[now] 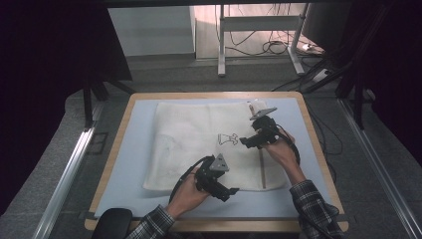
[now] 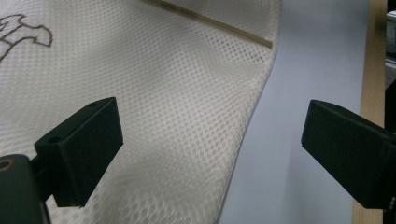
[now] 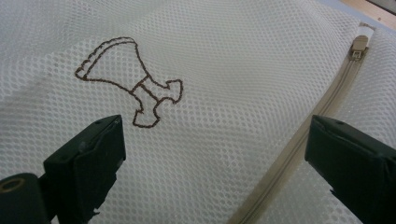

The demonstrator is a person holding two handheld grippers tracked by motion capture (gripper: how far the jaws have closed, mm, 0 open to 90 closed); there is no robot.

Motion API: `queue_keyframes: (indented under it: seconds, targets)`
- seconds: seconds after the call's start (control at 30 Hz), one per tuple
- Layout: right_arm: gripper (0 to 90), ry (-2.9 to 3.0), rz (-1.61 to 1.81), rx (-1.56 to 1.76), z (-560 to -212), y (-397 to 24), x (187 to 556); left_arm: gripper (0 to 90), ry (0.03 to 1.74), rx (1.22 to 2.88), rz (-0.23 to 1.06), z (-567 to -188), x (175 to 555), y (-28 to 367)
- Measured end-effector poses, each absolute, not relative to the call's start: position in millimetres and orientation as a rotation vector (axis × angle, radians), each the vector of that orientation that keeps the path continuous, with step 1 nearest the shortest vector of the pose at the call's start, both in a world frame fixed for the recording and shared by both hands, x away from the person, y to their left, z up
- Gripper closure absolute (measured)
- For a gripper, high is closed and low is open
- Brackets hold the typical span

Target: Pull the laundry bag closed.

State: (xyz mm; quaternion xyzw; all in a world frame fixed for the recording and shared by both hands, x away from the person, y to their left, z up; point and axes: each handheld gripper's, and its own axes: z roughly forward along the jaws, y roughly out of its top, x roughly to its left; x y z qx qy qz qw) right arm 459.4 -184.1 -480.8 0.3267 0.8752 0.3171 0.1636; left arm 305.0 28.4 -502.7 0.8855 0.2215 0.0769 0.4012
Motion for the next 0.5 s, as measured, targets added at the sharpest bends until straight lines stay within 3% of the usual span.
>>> queue_keyframes:
  seconds: [0.5]
  targets:
    - [1.9,2.502,0.9,0.89,-481,-190,438,5.5,0.593,2.24,0.235,-506,301,46]
